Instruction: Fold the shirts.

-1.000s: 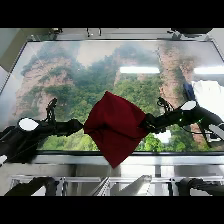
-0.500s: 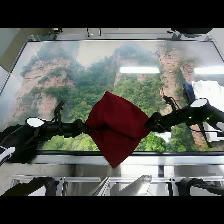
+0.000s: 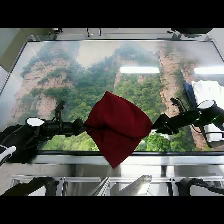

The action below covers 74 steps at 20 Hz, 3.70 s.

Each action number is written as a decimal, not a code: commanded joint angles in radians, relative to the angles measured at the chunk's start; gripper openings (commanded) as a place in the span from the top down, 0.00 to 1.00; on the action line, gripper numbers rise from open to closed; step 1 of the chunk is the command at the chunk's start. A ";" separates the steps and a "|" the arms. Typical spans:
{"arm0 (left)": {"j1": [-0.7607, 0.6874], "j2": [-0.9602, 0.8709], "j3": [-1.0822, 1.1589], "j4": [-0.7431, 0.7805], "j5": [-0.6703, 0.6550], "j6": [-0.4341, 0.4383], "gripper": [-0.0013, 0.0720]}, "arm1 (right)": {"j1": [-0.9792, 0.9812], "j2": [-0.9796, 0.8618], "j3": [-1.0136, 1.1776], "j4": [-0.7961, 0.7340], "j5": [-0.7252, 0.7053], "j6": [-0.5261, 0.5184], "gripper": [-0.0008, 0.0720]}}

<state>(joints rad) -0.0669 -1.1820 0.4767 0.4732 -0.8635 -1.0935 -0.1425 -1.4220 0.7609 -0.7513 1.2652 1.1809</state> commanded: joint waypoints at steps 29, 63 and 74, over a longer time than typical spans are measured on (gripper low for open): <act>0.411 0.461 1.207 -0.006 -0.545 -0.132 0.95 | -0.137 0.693 0.691 0.692 0.001 -0.113 0.97; 0.080 -0.351 0.859 0.449 -0.666 -0.284 0.01 | -0.299 0.032 0.336 0.206 -0.001 -0.222 0.02; -0.154 0.187 -0.185 0.123 -0.123 -0.288 0.03 | -0.412 0.032 0.289 0.179 0.113 -0.207 0.02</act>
<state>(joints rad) -0.1814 -1.0969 0.4541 0.7120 -1.1683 -1.3800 -0.5476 -1.3911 1.0691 -0.5667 1.3552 0.9672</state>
